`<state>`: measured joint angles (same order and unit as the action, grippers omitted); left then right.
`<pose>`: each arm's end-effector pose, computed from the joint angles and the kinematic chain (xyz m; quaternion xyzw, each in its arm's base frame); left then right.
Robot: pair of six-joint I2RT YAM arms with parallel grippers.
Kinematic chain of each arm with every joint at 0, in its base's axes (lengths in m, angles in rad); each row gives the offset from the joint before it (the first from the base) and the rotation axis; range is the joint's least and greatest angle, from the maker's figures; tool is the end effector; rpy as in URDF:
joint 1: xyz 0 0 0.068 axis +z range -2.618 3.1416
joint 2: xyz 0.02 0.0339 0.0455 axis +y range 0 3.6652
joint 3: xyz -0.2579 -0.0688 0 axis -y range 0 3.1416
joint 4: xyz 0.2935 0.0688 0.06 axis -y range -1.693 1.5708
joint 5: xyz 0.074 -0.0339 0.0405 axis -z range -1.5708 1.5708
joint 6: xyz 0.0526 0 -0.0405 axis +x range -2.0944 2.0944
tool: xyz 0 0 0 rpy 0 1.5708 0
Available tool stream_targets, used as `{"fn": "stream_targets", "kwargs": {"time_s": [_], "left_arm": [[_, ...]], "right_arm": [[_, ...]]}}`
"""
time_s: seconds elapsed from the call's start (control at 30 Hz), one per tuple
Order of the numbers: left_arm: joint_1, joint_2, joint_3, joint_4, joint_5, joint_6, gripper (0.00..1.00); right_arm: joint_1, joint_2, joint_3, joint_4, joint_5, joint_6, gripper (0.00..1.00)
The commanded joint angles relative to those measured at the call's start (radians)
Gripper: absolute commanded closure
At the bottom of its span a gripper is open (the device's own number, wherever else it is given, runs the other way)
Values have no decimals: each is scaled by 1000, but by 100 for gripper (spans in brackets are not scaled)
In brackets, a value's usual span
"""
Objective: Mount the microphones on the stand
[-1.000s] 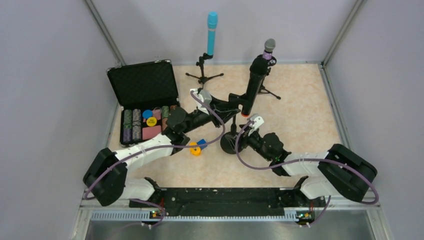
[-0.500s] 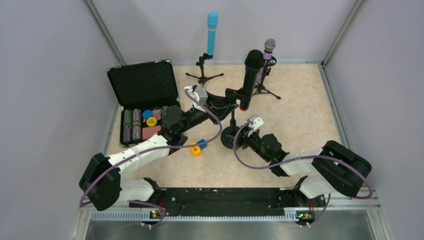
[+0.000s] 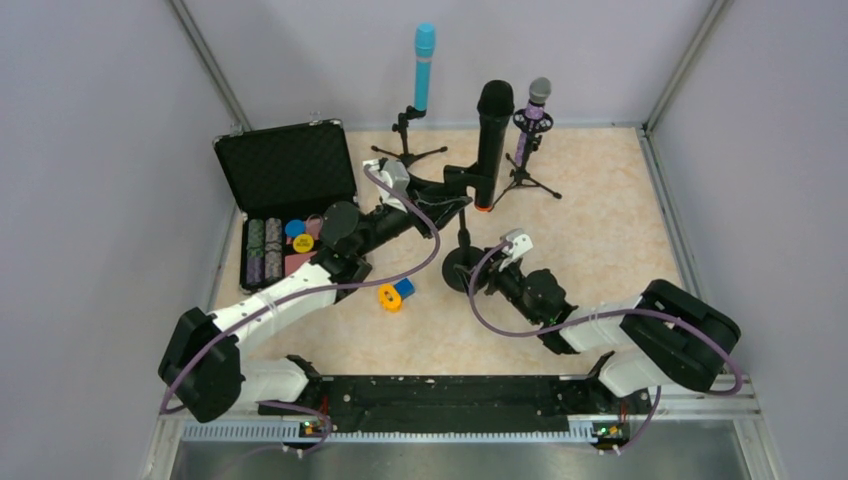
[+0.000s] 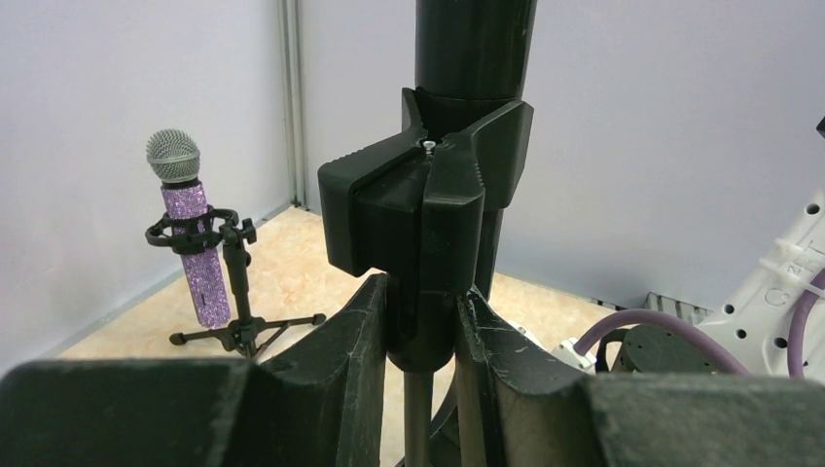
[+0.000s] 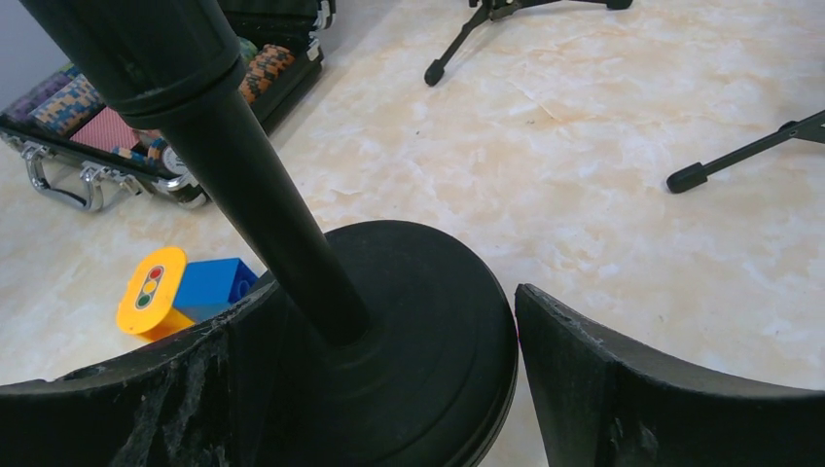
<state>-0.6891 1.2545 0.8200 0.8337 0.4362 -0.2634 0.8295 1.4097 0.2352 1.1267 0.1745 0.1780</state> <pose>0.2509 -0.2355 0.3368 0.2903 0.4895 -0.4793 0.6682 0.1910 0.1951 0.1145 -0.1738 0.7024 0.2766 0.6324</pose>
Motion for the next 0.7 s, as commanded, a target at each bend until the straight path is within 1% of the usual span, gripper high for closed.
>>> {"fn": "stream_targets", "kwargs": {"time_s": [0.0, 0.13, 0.23, 0.3, 0.4, 0.57, 0.67], "left_arm": [[20, -33, 96, 242, -13, -33, 100], [23, -40, 82, 250, -11, -38, 100], [25, -37, 71, 241, -16, -26, 100], [25, -31, 65, 240, -20, -22, 100], [26, -10, 60, 243, -21, -16, 100], [35, 19, 37, 264, -35, -13, 100], [41, 22, 15, 289, -55, -17, 100]], "right_arm": [[16, 35, -28, -40, 38, -2, 15], [16, 53, -20, -29, 35, 9, 15], [16, 34, -7, -29, 14, 11, 13], [16, -11, 7, -57, -2, 22, 12], [16, -111, 37, -145, -23, 35, 9], [16, -273, 67, -294, -40, 37, 1], [17, -357, 79, -387, -48, 40, 1]]}}
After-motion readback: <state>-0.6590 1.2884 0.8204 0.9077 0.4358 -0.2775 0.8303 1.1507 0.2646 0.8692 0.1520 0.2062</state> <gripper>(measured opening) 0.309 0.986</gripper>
